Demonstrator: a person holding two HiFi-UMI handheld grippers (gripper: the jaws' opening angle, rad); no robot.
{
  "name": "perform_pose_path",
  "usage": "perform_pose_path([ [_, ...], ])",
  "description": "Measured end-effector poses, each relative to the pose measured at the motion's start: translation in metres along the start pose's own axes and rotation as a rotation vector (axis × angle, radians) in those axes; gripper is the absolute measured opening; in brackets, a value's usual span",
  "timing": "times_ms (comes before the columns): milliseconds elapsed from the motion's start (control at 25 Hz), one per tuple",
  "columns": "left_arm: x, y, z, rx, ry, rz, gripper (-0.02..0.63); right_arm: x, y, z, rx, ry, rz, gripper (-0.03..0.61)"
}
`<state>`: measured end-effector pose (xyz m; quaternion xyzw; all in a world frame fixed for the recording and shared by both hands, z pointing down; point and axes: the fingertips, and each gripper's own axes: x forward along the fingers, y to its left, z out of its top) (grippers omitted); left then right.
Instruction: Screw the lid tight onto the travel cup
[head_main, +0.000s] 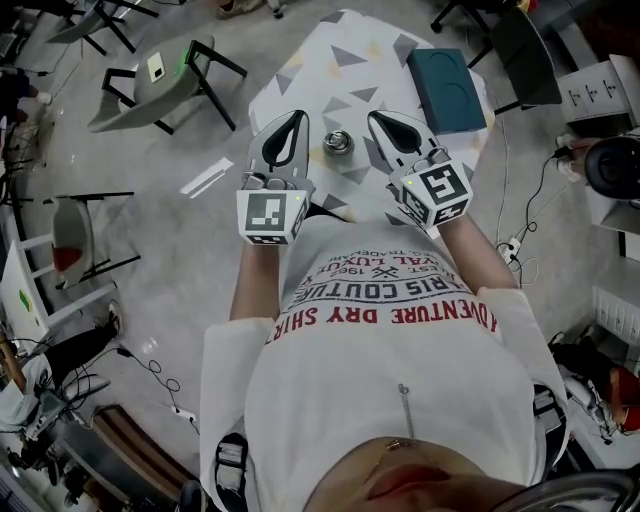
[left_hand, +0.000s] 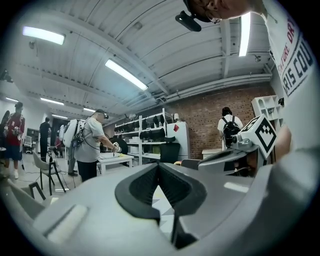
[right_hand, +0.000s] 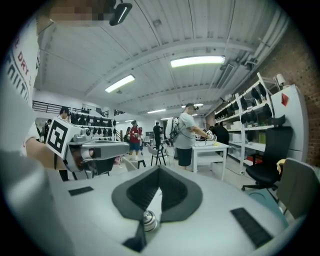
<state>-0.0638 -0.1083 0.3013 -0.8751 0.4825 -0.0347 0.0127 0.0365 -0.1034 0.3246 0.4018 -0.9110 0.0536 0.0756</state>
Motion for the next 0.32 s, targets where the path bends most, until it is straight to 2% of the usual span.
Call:
perform_pose_path([
  [320,0.0079,-0.0019,-0.0084,-0.002,0.041,-0.002,0.012,-0.0014,-0.0064,0.0004,-0.016,-0.021,-0.038,0.009],
])
